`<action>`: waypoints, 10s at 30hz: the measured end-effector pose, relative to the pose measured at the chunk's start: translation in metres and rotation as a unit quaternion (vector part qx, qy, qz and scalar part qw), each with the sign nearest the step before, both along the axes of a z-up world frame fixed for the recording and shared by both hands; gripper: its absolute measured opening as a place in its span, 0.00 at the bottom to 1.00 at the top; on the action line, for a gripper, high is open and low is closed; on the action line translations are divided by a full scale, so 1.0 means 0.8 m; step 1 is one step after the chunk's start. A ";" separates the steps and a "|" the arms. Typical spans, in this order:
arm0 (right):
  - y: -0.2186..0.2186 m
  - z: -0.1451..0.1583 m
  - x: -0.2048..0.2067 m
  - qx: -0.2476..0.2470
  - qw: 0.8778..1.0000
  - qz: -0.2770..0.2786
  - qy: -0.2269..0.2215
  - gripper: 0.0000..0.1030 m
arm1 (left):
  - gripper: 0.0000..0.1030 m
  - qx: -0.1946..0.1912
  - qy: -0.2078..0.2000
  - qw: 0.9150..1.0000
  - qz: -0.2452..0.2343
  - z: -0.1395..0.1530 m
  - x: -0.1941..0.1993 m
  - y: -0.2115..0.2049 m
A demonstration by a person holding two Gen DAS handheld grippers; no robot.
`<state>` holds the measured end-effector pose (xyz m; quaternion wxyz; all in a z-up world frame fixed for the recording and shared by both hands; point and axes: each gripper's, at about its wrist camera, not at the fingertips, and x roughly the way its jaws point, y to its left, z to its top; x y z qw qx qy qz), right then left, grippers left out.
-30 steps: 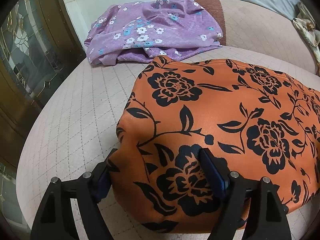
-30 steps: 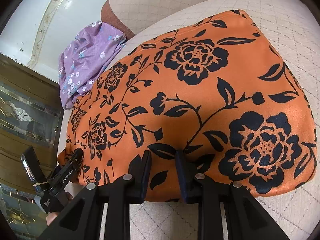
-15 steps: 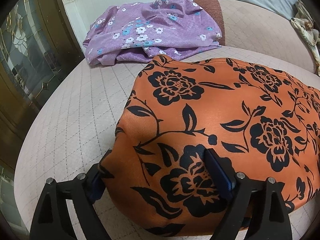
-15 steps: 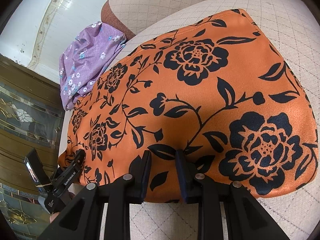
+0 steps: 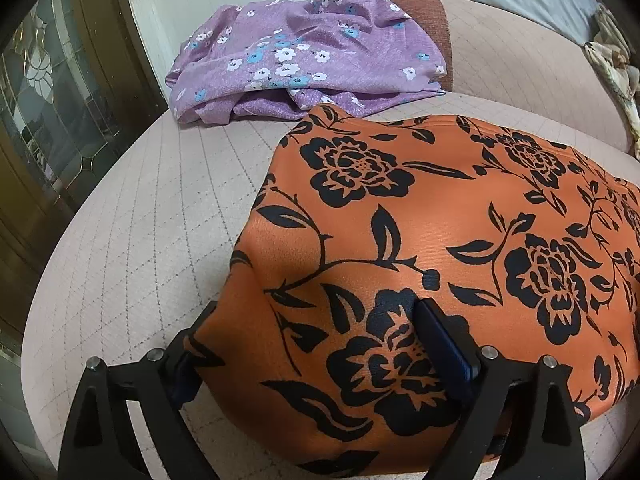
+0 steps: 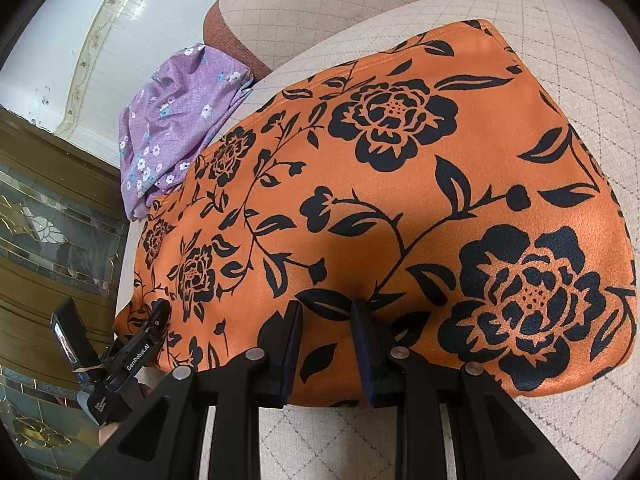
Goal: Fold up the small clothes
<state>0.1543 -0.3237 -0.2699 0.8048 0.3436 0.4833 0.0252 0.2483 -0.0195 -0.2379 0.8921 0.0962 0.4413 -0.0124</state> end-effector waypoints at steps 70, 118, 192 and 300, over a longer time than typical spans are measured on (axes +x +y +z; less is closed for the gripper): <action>-0.043 0.044 -0.068 -0.042 0.972 -0.168 -0.160 0.14 | 0.19 -0.331 0.003 0.942 0.060 0.042 -0.044 0.074; -0.086 0.039 -0.002 -0.101 0.991 -0.087 -0.014 0.19 | 0.73 -0.011 0.015 0.998 -0.055 0.016 -0.132 0.022; -0.095 0.009 -0.112 -0.016 0.994 -0.108 0.013 0.20 | 1.00 -0.045 -0.115 0.990 -0.070 0.065 -0.176 -0.017; -0.078 0.031 -0.183 -0.020 0.965 -0.240 -0.102 0.13 | 1.00 -0.075 0.019 0.989 0.123 0.021 -0.104 0.140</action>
